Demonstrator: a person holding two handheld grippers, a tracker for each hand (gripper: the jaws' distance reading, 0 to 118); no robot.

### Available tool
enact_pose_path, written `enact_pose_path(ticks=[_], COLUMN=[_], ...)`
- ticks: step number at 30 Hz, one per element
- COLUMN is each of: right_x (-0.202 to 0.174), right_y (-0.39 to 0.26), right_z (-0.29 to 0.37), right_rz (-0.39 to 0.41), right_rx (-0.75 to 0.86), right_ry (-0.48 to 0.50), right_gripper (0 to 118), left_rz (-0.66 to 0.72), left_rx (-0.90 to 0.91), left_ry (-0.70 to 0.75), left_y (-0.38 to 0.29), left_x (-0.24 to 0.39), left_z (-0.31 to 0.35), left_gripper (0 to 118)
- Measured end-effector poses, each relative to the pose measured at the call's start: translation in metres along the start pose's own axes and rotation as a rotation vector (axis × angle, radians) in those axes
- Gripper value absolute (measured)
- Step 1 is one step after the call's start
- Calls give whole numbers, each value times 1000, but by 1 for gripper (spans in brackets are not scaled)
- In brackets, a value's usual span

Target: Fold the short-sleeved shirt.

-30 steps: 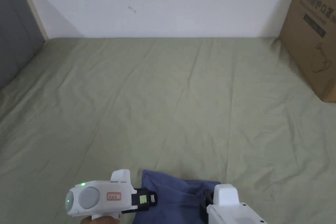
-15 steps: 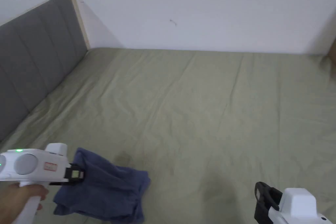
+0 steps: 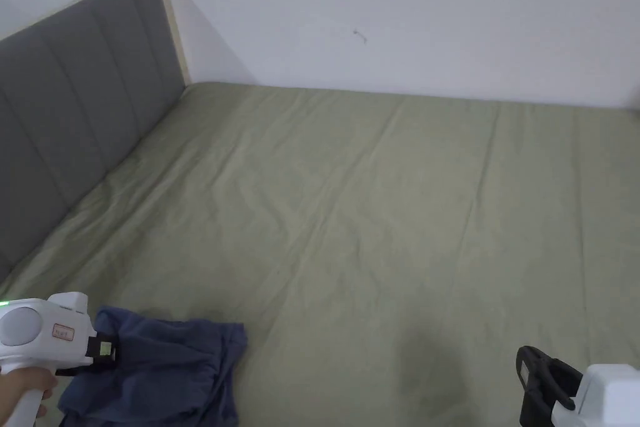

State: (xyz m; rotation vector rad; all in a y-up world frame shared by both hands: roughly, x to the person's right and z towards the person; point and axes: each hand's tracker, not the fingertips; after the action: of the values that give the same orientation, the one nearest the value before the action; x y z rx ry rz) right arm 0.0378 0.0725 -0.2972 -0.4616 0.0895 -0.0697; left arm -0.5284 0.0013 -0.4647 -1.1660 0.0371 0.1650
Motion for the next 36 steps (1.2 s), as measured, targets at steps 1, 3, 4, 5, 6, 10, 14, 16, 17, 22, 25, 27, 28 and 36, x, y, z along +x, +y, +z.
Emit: enact_pose_path(ticks=[1,3,4,5,6,10,14,16,17,22,25,27,28,36], right_x=[0,3,4,6,7,15,27,33,35,47,54,62,64,85], right_y=[1,2,3,6,8,22,39,50,57,93,114,125,129,143], right_z=[1,4,6,10,14,35,59,72,80,117,137,146,152,183], right_rz=[-1,-1,-2,-6,-7,-13,-8,-5,0,35,69,82,86,115], right_rx=[-1,3,6,13,20,69,131,160,180,287,344,377,393,487], right_ry=[-2,-2,-1,1,2,4,-1,-3,-9,-55,-121,-149,-156,-221], right_gripper=[0,0,0,0,0,0,0,0,0,0,0,0,0,0], left_rz=[-4,-8,-11,-21,-23,-21,-30,-42,-56,-99,-123,-151,-162,-206], left_rx=[2,10,13,32,59,155,277,341,380,637,842,957,994,1229], left_ry=[5,9,17,33,43,40,13,4,1,-6,-22,-24,-27,-35], left_y=[1,0,0,1,1,3,3,2,2,-8,-23,-35,-41,-91], left_x=[1,6,9,9,13,31,59,76,85,144,184,214,226,315], left_z=[2,10,16,22,30,72,125,152,164,241,282,305,313,324], left_gripper=[24,42,47,60,80,106,106,106,106,105,105,105,106,102])
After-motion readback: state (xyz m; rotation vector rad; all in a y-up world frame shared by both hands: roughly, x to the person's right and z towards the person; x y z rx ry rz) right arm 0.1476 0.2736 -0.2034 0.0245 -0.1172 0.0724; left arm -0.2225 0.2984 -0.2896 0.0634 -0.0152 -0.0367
